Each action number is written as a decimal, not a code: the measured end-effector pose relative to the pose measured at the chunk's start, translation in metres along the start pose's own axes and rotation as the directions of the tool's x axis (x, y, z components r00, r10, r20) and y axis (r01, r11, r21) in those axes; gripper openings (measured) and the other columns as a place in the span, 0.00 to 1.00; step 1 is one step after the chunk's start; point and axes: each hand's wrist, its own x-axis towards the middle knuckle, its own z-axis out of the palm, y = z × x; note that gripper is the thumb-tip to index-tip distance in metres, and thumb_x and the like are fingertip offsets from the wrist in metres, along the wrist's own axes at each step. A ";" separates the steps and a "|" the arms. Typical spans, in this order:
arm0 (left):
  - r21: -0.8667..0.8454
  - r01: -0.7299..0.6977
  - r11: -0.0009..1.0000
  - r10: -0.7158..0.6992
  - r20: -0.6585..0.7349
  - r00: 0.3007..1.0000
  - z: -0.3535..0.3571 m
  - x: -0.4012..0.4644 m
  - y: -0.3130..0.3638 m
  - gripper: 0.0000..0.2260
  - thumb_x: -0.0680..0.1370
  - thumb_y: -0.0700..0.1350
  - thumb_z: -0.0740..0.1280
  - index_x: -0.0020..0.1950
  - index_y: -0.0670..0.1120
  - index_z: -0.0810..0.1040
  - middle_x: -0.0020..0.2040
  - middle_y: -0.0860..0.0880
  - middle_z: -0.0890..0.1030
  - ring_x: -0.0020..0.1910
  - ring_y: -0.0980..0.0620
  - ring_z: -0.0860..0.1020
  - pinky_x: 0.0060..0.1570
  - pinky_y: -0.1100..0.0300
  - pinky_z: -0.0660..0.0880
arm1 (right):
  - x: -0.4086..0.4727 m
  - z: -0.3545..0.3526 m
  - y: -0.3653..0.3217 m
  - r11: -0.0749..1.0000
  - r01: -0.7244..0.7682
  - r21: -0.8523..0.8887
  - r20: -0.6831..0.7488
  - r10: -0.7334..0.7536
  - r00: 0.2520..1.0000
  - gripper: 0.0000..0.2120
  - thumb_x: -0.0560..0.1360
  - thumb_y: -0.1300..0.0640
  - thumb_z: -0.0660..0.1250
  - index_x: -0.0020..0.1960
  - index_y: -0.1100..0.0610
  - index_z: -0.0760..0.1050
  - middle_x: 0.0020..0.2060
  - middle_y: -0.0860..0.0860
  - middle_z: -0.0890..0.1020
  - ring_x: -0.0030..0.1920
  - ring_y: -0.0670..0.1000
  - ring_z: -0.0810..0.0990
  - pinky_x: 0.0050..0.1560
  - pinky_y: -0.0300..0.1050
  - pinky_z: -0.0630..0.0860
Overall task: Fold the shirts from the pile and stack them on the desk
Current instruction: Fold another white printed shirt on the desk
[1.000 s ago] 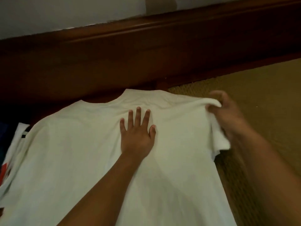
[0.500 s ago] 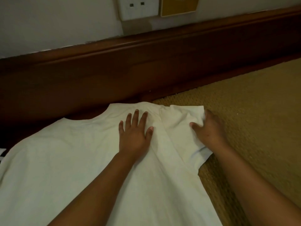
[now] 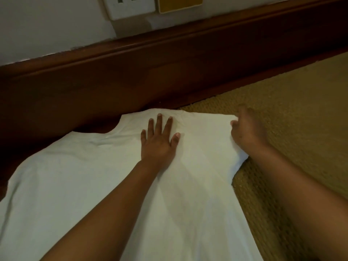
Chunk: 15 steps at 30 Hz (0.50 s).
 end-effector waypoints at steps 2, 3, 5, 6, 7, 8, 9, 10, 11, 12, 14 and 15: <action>-0.061 0.019 0.998 -0.023 -0.068 0.997 0.003 -0.016 -0.002 0.27 0.80 0.62 0.41 0.78 0.57 0.41 0.79 0.52 0.39 0.77 0.50 0.38 0.75 0.46 0.42 | -0.014 0.002 0.003 0.996 0.029 -0.081 -0.062 -0.034 0.997 0.21 0.78 0.59 0.63 0.70 0.60 0.65 0.64 0.61 0.70 0.63 0.62 0.70 0.58 0.54 0.69; -0.076 0.045 0.996 -0.052 -0.098 0.994 0.005 -0.026 -0.005 0.27 0.80 0.62 0.40 0.78 0.56 0.42 0.79 0.52 0.40 0.77 0.50 0.39 0.76 0.47 0.42 | -0.026 0.006 -0.001 0.994 0.073 -0.085 -0.113 -0.082 0.990 0.22 0.77 0.59 0.64 0.70 0.60 0.65 0.66 0.61 0.69 0.65 0.61 0.68 0.62 0.56 0.67; -0.051 0.113 0.992 -0.118 -0.125 0.985 0.012 -0.049 -0.014 0.27 0.81 0.62 0.38 0.78 0.55 0.42 0.79 0.51 0.41 0.77 0.51 0.39 0.75 0.48 0.40 | -0.049 0.022 -0.014 0.971 0.238 -0.023 -0.128 -0.239 0.962 0.21 0.78 0.59 0.63 0.70 0.61 0.67 0.68 0.61 0.68 0.68 0.61 0.66 0.67 0.57 0.64; -0.019 0.145 0.989 -0.146 -0.126 0.981 0.015 -0.059 -0.020 0.28 0.80 0.62 0.37 0.78 0.54 0.42 0.79 0.51 0.41 0.77 0.51 0.39 0.75 0.48 0.38 | -0.057 0.033 -0.022 0.946 0.324 0.011 -0.082 -0.322 0.943 0.21 0.79 0.58 0.61 0.70 0.62 0.67 0.70 0.61 0.67 0.70 0.62 0.65 0.69 0.58 0.62; 0.016 0.169 0.985 -0.166 -0.123 0.978 0.017 -0.066 -0.026 0.28 0.79 0.62 0.36 0.78 0.54 0.42 0.79 0.50 0.41 0.77 0.51 0.38 0.75 0.48 0.37 | -0.061 0.045 -0.029 0.923 0.385 0.028 0.006 -0.385 0.923 0.21 0.80 0.56 0.58 0.71 0.62 0.66 0.73 0.61 0.64 0.72 0.62 0.62 0.71 0.58 0.59; 0.046 0.188 0.981 -0.182 -0.119 0.976 0.018 -0.071 -0.033 0.29 0.78 0.63 0.34 0.78 0.54 0.41 0.79 0.50 0.41 0.77 0.51 0.38 0.74 0.48 0.36 | -0.063 0.057 -0.034 0.908 0.419 0.013 0.120 -0.417 0.901 0.23 0.81 0.52 0.55 0.74 0.60 0.63 0.75 0.59 0.59 0.75 0.60 0.57 0.73 0.58 0.53; 0.064 0.205 0.977 -0.197 -0.119 0.973 0.019 -0.074 -0.039 0.30 0.78 0.63 0.33 0.78 0.54 0.41 0.79 0.50 0.40 0.77 0.51 0.37 0.74 0.49 0.36 | -0.061 0.066 -0.037 0.900 0.434 -0.030 0.229 -0.417 0.880 0.26 0.81 0.47 0.50 0.76 0.57 0.58 0.78 0.56 0.53 0.77 0.56 0.51 0.75 0.56 0.47; 0.073 0.222 0.972 -0.212 -0.123 0.969 0.018 -0.076 -0.045 0.31 0.77 0.63 0.33 0.79 0.53 0.41 0.79 0.50 0.41 0.77 0.51 0.38 0.75 0.49 0.37 | -0.057 0.071 -0.037 0.894 0.442 -0.078 0.297 -0.403 0.866 0.30 0.80 0.41 0.44 0.78 0.54 0.53 0.78 0.53 0.49 0.78 0.53 0.46 0.75 0.53 0.43; 0.084 0.239 0.967 -0.227 -0.132 0.965 0.016 -0.078 -0.052 0.31 0.77 0.63 0.33 0.79 0.53 0.42 0.79 0.50 0.42 0.77 0.51 0.39 0.75 0.49 0.38 | -0.051 0.073 -0.034 0.888 0.446 -0.112 0.319 -0.393 0.862 0.35 0.76 0.36 0.38 0.79 0.52 0.49 0.79 0.50 0.46 0.78 0.51 0.43 0.75 0.51 0.41; 0.099 0.255 0.962 -0.240 -0.140 0.961 0.014 -0.079 -0.060 0.31 0.77 0.63 0.33 0.79 0.54 0.42 0.79 0.50 0.43 0.78 0.50 0.40 0.75 0.49 0.39 | -0.044 0.074 -0.029 0.887 0.443 -0.129 0.315 -0.387 0.867 0.38 0.73 0.34 0.34 0.79 0.50 0.47 0.79 0.49 0.45 0.78 0.50 0.42 0.75 0.51 0.40; 0.129 0.291 0.948 -0.272 -0.146 0.951 0.009 -0.085 -0.078 0.31 0.77 0.63 0.33 0.79 0.55 0.43 0.79 0.50 0.44 0.78 0.49 0.41 0.75 0.49 0.40 | -0.031 0.070 -0.016 0.888 0.430 -0.165 0.306 -0.368 0.878 0.37 0.74 0.33 0.35 0.79 0.48 0.44 0.78 0.48 0.44 0.78 0.50 0.41 0.75 0.52 0.41; 0.138 0.316 0.939 -0.296 -0.148 0.944 0.006 -0.089 -0.088 0.30 0.77 0.64 0.33 0.78 0.55 0.43 0.79 0.49 0.44 0.78 0.49 0.42 0.75 0.49 0.41 | -0.025 0.067 -0.011 0.887 0.422 -0.189 0.306 -0.355 0.883 0.34 0.77 0.34 0.37 0.79 0.48 0.43 0.78 0.48 0.43 0.78 0.50 0.41 0.75 0.52 0.41</action>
